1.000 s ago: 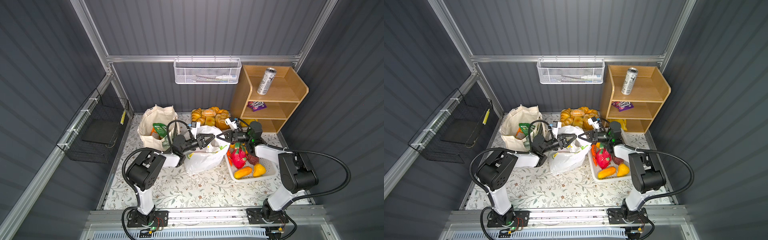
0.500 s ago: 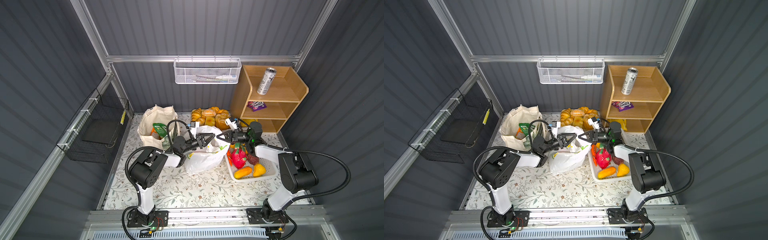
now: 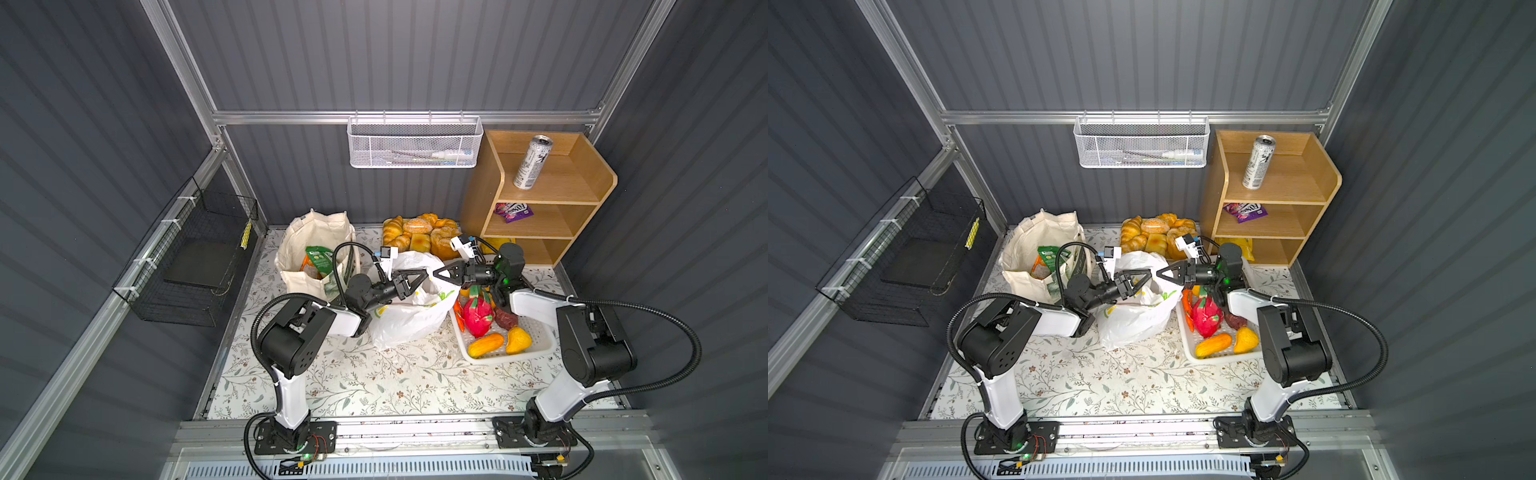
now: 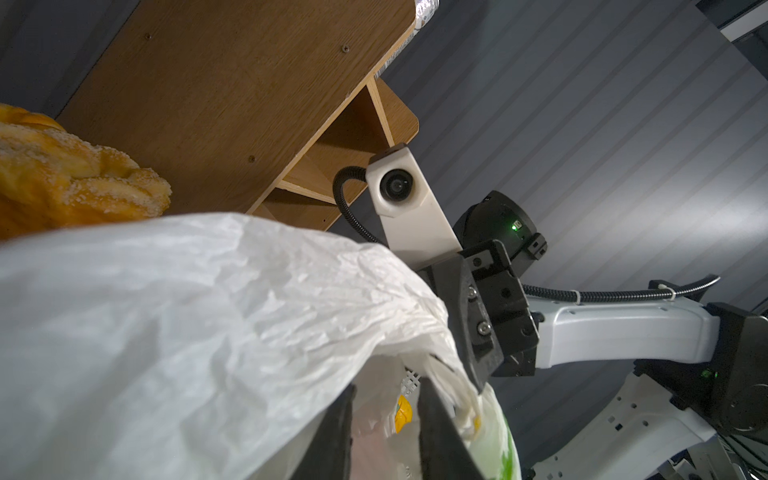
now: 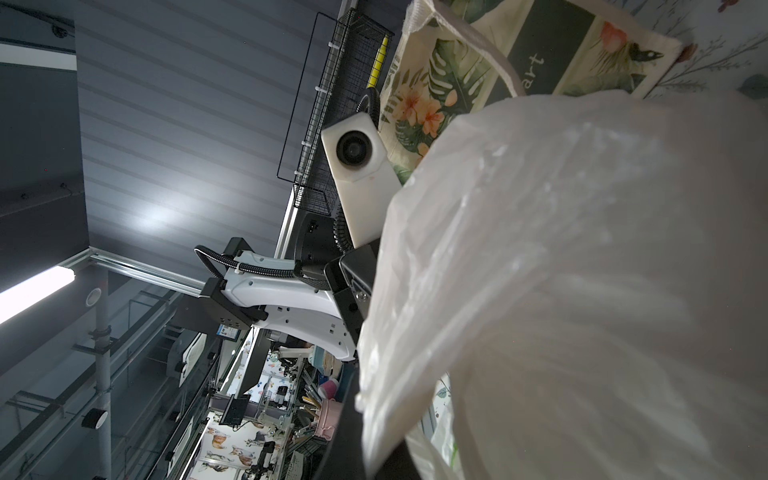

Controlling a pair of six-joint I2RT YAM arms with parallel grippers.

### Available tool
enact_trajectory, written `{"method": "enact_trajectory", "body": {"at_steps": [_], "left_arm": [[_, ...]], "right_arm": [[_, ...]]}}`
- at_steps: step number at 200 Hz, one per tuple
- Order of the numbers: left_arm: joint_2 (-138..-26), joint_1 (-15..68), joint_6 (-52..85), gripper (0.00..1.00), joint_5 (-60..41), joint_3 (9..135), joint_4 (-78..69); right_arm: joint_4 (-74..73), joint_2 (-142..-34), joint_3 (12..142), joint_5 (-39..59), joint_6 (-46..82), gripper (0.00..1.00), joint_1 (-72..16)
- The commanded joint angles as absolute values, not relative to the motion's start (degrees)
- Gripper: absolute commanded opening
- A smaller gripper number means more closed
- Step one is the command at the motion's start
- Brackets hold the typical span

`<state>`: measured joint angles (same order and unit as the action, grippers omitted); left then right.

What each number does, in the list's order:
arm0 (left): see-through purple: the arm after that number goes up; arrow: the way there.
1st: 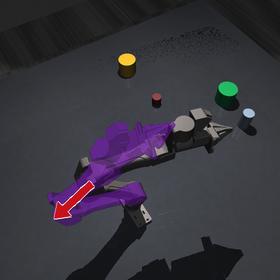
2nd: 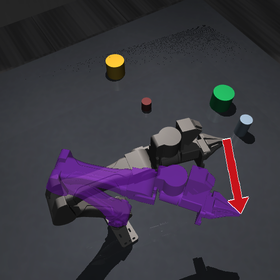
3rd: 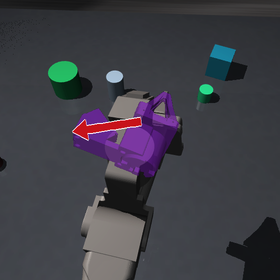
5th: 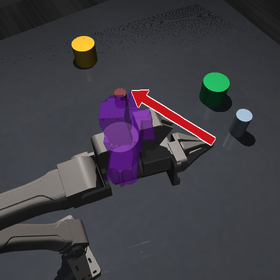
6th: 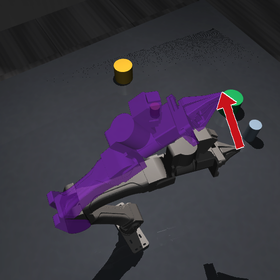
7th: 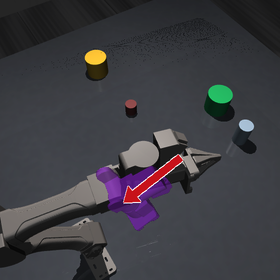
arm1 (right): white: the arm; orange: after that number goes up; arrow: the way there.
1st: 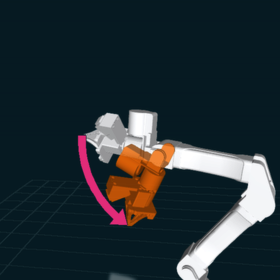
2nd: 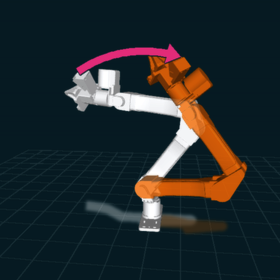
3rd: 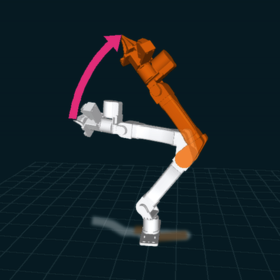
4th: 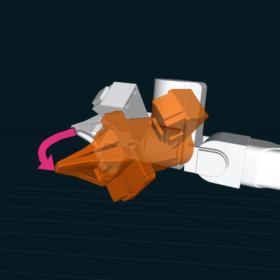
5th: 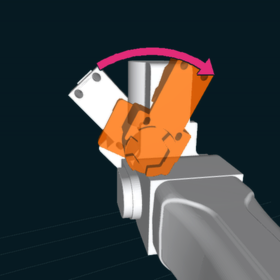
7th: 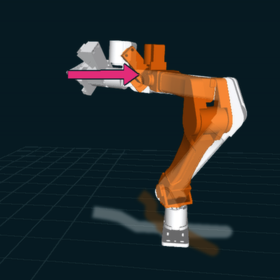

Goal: Place the mixed food into the grocery bags and tie them

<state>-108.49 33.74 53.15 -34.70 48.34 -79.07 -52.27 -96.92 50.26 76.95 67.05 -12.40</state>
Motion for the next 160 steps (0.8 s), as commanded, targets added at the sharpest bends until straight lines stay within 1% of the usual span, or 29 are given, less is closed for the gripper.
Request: {"method": "enact_trajectory", "body": {"at_steps": [1,16,52,70,87,98,123,160], "left_arm": [[-107.4,34.0,51.6,0.29,-36.2,50.9,-78.7],[-107.4,34.0,51.5,0.30,-36.3,51.0,-78.9],[-107.1,34.3,51.7,0.36,-37.0,51.3,-79.0],[-107.1,34.5,51.9,0.37,-37.0,50.9,-79.5],[-106.8,34.5,52.4,0.37,-37.0,50.0,-80.2],[-106.6,34.5,52.6,0.33,-36.8,49.2,-80.7],[-106.1,34.5,53.0,0.29,-36.8,47.8,-81.3],[-105.9,34.6,53.7,0.33,-37.3,47.4,-82.0]], "right_arm": [[-53.7,-95.7,49.8,77.9,66.6,0.00,-12.3],[-53.7,-95.7,49.8,77.9,66.6,0.00,-12.3],[-53.7,-95.7,49.8,77.9,66.6,0.00,-12.3],[-53.8,-95.7,49.8,77.9,66.6,0.00,-12.3],[-53.8,-95.8,49.9,77.8,66.6,0.00,-12.3],[-53.8,-95.8,49.9,77.7,66.6,0.00,-12.2],[-53.8,-95.8,49.7,77.4,66.6,0.00,-11.9],[-53.7,-95.8,49.7,77.4,66.6,0.00,-11.8]]}}
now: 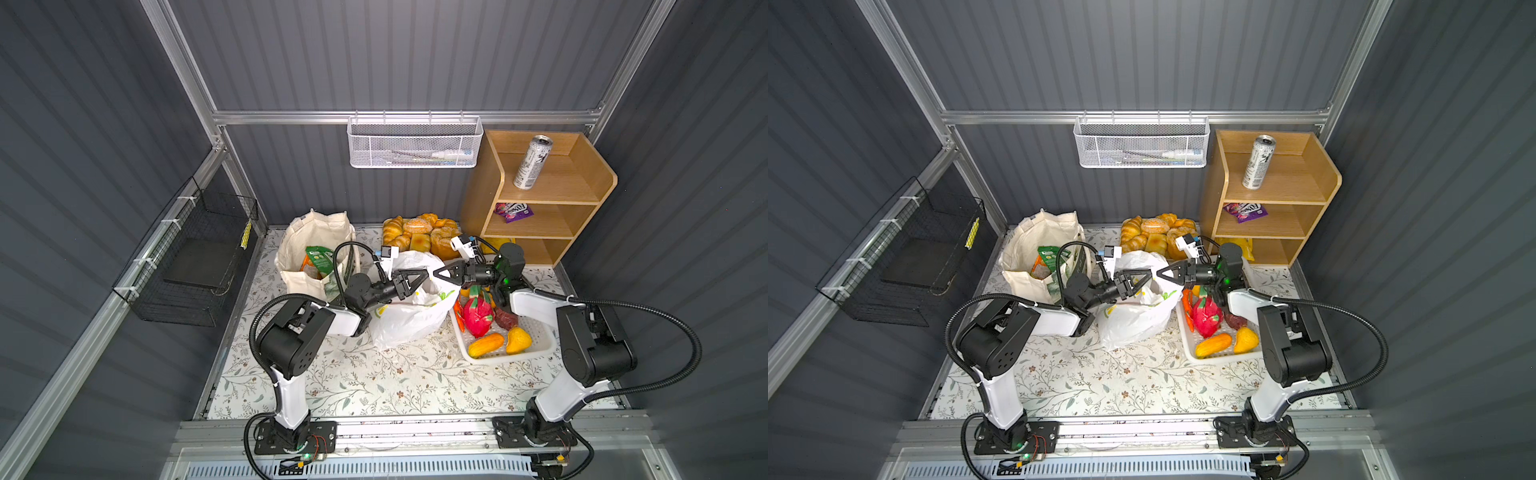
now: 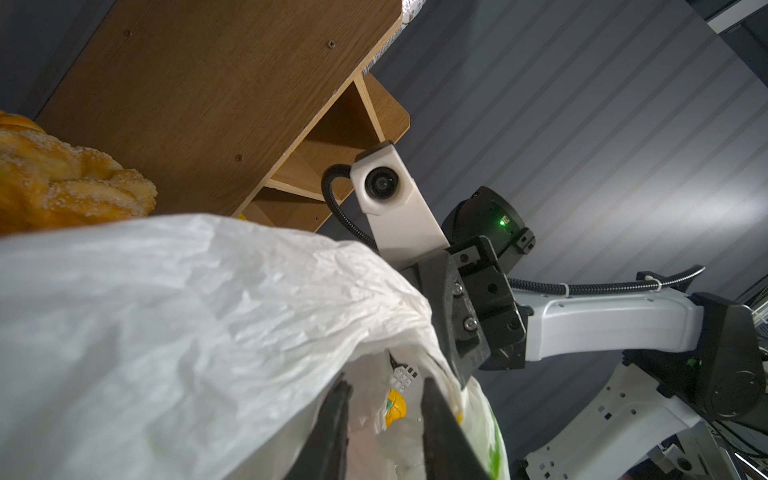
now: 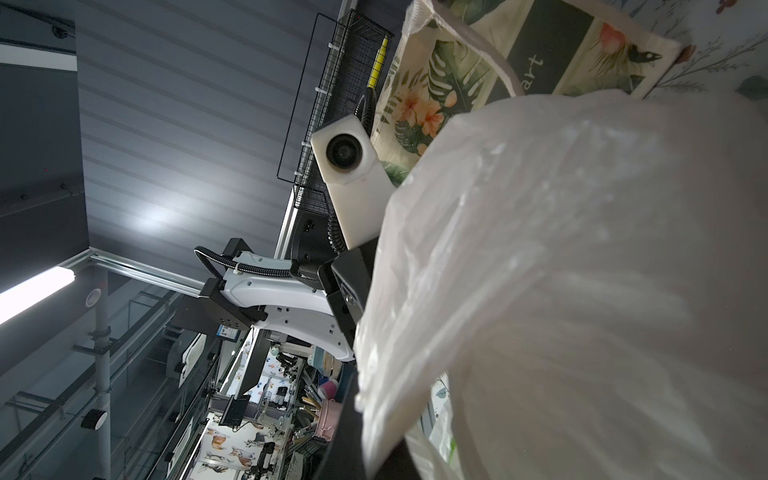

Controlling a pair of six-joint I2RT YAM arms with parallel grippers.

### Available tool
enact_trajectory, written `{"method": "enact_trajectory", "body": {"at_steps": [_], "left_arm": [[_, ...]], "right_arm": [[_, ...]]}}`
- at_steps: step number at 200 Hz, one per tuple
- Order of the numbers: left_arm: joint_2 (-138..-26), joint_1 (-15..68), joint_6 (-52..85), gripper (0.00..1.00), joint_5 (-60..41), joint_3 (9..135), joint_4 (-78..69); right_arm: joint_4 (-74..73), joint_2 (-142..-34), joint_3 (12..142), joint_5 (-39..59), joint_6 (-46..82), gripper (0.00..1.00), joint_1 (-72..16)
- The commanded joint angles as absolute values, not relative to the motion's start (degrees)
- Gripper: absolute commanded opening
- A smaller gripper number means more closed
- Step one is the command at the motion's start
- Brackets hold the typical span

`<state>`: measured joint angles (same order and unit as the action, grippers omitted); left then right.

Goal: Place the mixed food into the grocery bags and tie them

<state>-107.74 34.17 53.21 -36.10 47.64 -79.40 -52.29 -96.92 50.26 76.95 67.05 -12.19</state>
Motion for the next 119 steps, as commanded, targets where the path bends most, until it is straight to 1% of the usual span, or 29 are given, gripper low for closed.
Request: {"method": "enact_trajectory", "body": {"at_steps": [1,28,119], "left_arm": [[-105.9,34.6,53.7,0.33,-37.3,47.4,-82.0],[-106.5,35.0,54.3,0.35,-38.0,48.1,-83.4],[-108.5,35.3,54.2,0.34,-38.3,51.4,-83.0]], "right_arm": [[-53.7,-95.8,49.7,77.4,66.6,0.00,-11.8],[-53.7,-95.8,49.7,77.4,66.6,0.00,-11.9],[-53.7,-95.6,49.5,77.6,66.6,0.00,-11.8]]}}
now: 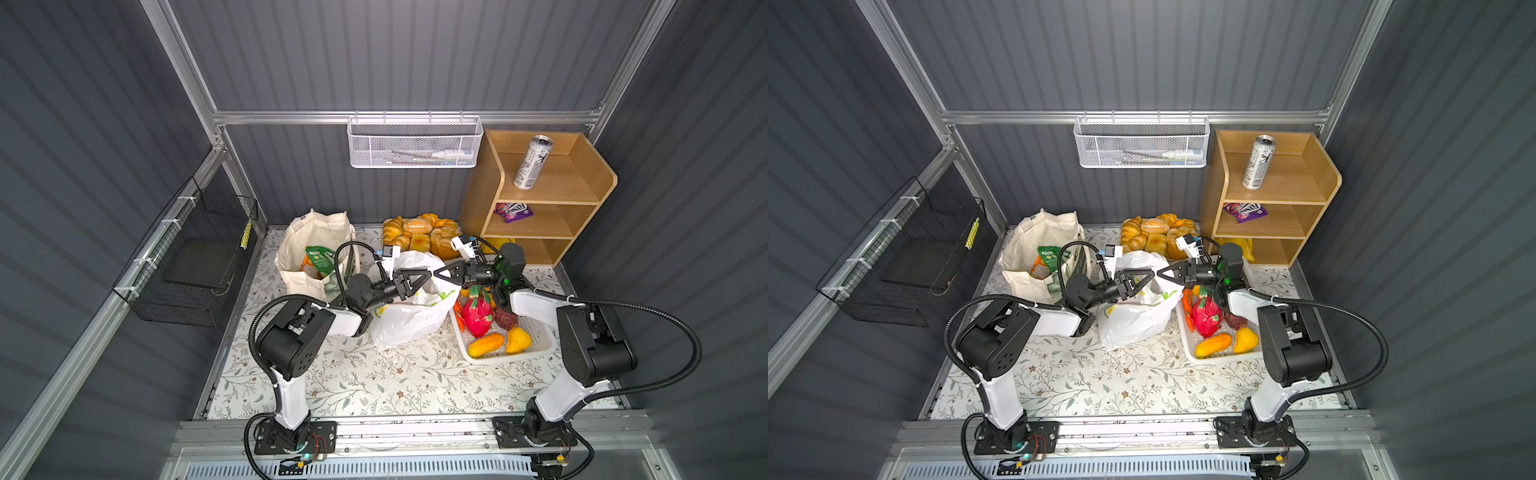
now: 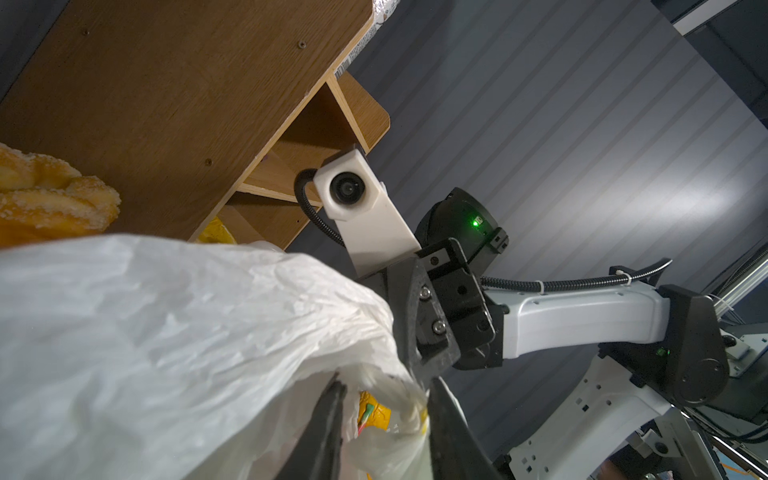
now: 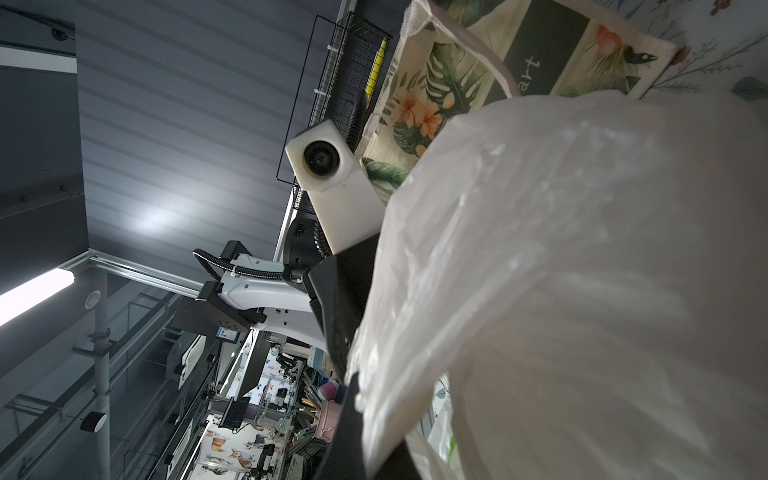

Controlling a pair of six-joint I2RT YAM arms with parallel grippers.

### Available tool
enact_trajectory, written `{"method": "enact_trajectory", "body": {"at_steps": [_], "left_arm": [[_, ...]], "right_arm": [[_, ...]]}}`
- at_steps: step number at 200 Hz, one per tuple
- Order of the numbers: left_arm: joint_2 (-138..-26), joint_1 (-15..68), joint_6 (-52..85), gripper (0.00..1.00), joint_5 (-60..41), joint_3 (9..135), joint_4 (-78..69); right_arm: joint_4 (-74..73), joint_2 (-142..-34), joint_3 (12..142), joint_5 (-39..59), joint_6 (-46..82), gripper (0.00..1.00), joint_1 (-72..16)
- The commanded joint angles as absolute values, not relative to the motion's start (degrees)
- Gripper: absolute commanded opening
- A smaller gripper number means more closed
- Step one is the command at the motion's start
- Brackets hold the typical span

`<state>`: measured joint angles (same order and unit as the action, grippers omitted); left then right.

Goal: Place the mixed food into the grocery bags and tie them

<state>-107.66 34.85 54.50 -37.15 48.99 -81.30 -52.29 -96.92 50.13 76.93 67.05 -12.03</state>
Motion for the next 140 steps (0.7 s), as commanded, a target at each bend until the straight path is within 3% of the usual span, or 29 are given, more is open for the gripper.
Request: {"method": "enact_trajectory", "body": {"at_steps": [1,62,87,114,140], "left_arm": [[-108.5,35.3,54.2,0.34,-38.3,51.4,-83.0],[-110.4,35.4,55.0,0.19,-39.0,53.4,-83.9],[-110.5,35.4,55.3,0.02,-39.0,53.4,-84.4],[-110.6,35.2,56.5,0.00,-37.2,53.0,-85.6],[-110.9,33.9,58.5,0.00,-35.3,52.0,-87.6]], "right_arm": [[-53.8,-95.6,49.5,77.6,66.6,0.00,-11.8],[-54.0,-95.3,49.0,77.5,66.6,0.00,-11.8],[-53.4,-95.2,49.3,77.0,66.6,0.00,-11.7],[-51.7,-93.2,48.8,74.9,66.6,0.32,-10.3],[-49.1,-87.9,45.9,70.8,66.5,0.42,-6.3]]}}
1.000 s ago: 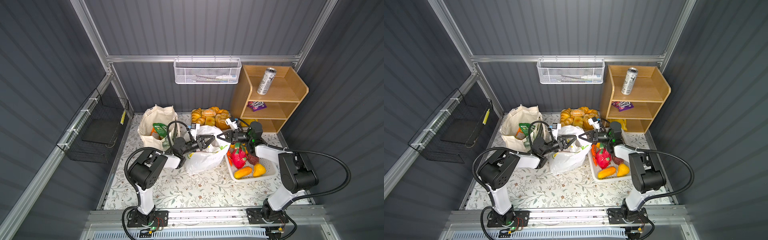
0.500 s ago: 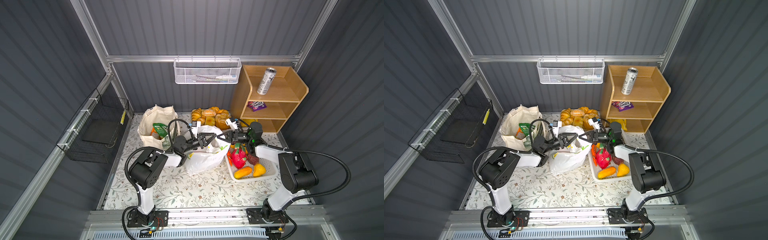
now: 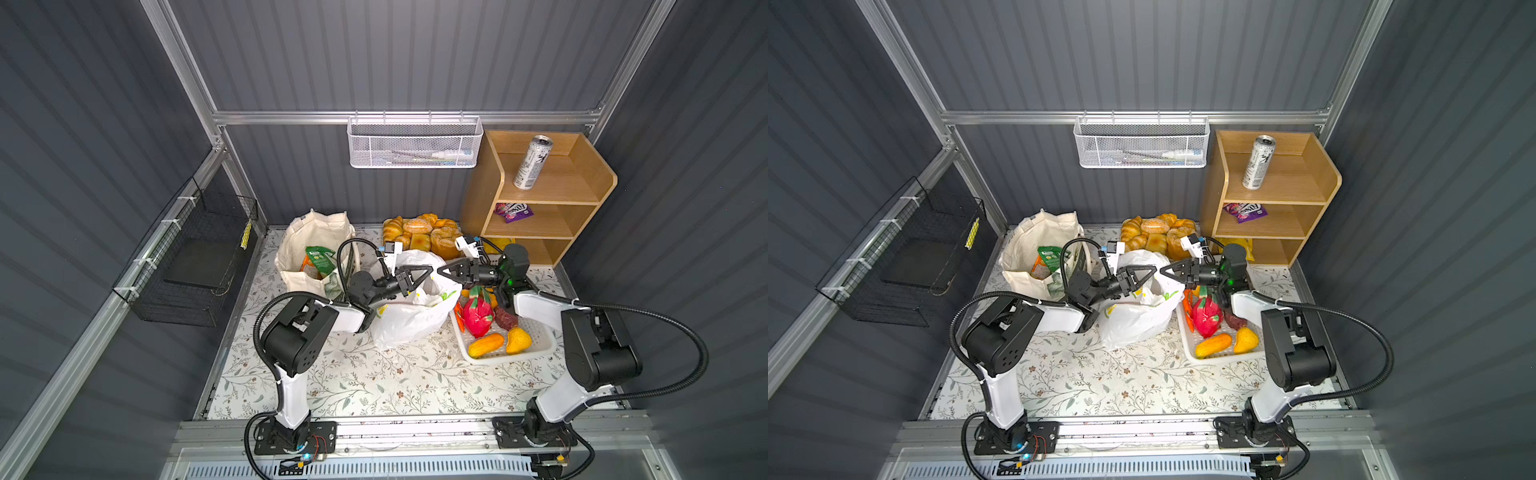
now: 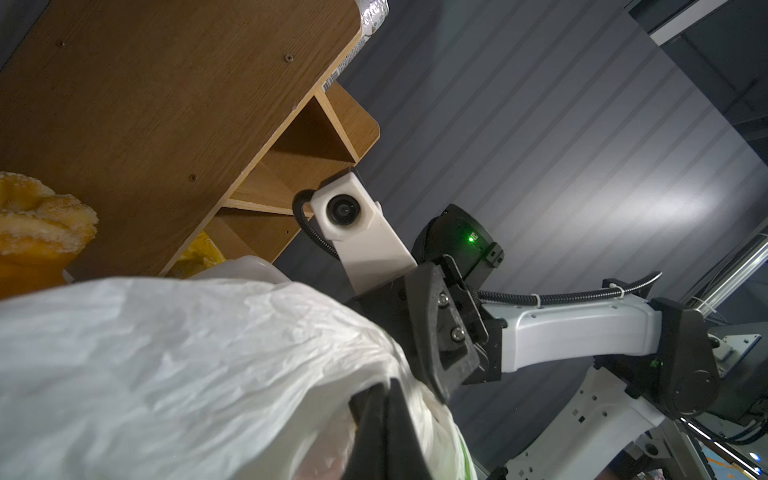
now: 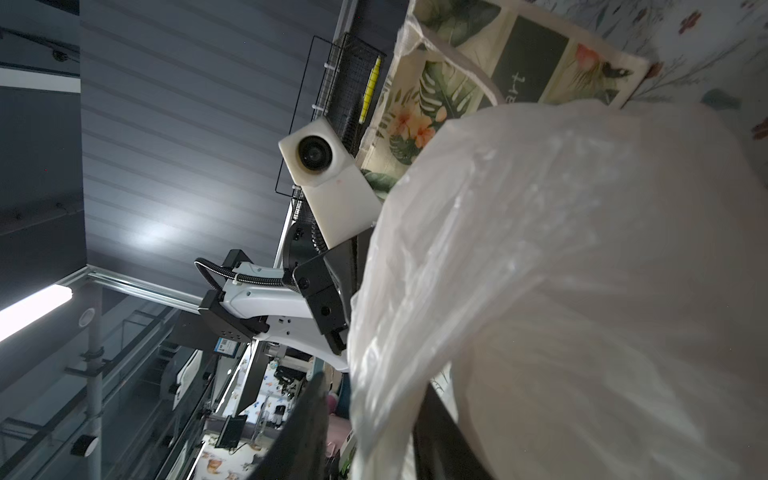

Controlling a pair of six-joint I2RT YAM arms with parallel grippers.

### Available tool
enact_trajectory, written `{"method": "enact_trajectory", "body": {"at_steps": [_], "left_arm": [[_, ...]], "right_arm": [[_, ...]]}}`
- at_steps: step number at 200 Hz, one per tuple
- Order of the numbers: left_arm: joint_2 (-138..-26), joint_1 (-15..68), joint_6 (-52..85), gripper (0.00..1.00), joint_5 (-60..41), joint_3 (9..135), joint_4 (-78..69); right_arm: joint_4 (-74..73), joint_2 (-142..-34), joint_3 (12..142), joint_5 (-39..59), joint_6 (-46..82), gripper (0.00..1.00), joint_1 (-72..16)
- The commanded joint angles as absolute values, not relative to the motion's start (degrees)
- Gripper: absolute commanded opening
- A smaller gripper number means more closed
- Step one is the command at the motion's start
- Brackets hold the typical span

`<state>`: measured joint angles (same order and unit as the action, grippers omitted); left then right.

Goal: Place the mixed food into the grocery bags and tie them

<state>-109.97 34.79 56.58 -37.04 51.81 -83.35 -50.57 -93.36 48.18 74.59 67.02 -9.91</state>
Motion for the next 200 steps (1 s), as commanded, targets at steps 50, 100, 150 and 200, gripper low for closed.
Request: {"method": "enact_trajectory", "body": {"at_steps": [50,100,150,200], "left_arm": [[-108.5,32.7,56.5,0.00,-36.6,51.9,-82.8],[-108.3,32.4,55.3,0.00,-37.8,52.4,-79.5],[-109.6,32.3,53.7,0.00,-38.5,52.6,-75.9],[-110.7,32.3,52.5,0.00,-38.6,52.7,-73.9]], "right_arm": [[-26.2,-76.5,40.5,60.2,55.0,0.44,-0.9],[-11.0,-74.2,37.4,54.1,47.1,0.41,-1.8],[-11.8,-76.4,38.2,52.7,47.7,0.43,-7.3],[-14.5,-80.1,39.3,51.9,48.6,0.45,-11.4]]}}
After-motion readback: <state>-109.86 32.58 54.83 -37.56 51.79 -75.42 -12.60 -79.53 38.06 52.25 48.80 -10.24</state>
